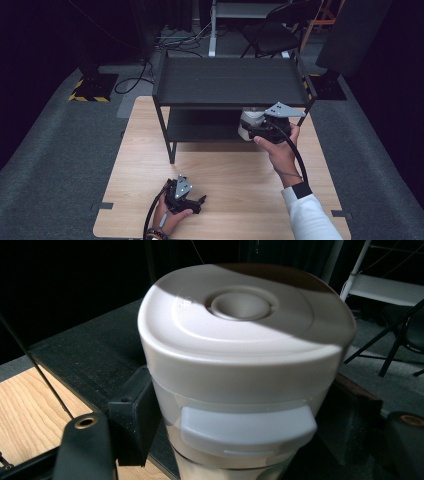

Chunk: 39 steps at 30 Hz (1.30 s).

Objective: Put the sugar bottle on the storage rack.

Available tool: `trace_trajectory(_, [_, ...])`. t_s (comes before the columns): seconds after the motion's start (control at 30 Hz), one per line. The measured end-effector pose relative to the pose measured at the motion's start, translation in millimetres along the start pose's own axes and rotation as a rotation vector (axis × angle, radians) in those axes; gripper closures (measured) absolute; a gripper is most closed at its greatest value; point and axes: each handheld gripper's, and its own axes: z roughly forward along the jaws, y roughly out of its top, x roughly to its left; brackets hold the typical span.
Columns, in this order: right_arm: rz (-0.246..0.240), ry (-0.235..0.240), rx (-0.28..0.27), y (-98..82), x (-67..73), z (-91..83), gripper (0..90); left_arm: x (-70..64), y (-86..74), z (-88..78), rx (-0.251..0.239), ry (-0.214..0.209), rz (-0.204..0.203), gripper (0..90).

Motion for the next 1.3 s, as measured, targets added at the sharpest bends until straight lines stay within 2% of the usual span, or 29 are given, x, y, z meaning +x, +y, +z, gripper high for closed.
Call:
trace_trajectory(0.1, [0.026, -0.006, -0.003, -2.7, -0.3, 2.7, 27.9, 0.0, 0.0, 0.0, 0.0, 0.0, -0.001, 0.7])
trace_trajectory(0.4, [0.028, -0.013, -0.027, -9.5, -0.1, 4.2, 27.3, 0.0, -0.1, 0.1, 0.0, 0.0, 0.0, 0.7])
trace_trajectory(0.5, [0.011, -0.011, -0.031, -11.0, -0.4, 4.0, 26.5, 0.0, -0.1, 0.1, -0.001, 0.0, -0.001, 0.7])
trace_trajectory(0.53, [0.009, -0.013, -0.041, -11.9, 0.0, 3.6, 21.8, 0.1, 0.0, 0.1, 0.0, 0.0, 0.0, 0.7])
trace_trajectory(0.63, [-0.031, -0.029, -0.057, -9.6, 4.4, 1.2, 20.1, 0.1, 0.1, 0.2, 0.0, 0.0, 0.001, 0.7])
trace_trajectory(0.77, [-0.038, -0.022, -0.085, -10.1, 3.7, -1.1, 13.9, 0.0, 0.1, 0.2, 0.0, 0.0, 0.001, 0.7])
trace_trajectory(0.9, [-0.038, -0.041, -0.092, -9.5, 5.5, -7.0, 6.1, -0.3, -0.1, 0.2, -0.001, 0.0, 0.0, 0.7])
trace_trajectory(0.93, [-0.03, -0.031, -0.09, -8.8, 3.4, -8.8, 5.1, -0.2, -0.1, 0.2, -0.001, 0.0, 0.0, 0.7])
trace_trajectory(1.1, [-0.062, -0.033, -0.074, -9.7, 2.8, -19.1, 2.8, -0.4, -0.2, 0.2, -0.002, 0.001, 0.001, 0.6])
trace_trajectory(1.17, [-0.052, -0.019, -0.08, -12.5, -0.2, -24.1, 2.7, -0.5, -0.2, 0.2, -0.002, 0.001, 0.001, 0.6])
trace_trajectory(1.3, [-0.058, -0.024, -0.075, -18.9, 0.4, -31.7, 2.4, -0.7, -0.2, 0.2, -0.002, 0.002, 0.0, 0.7])
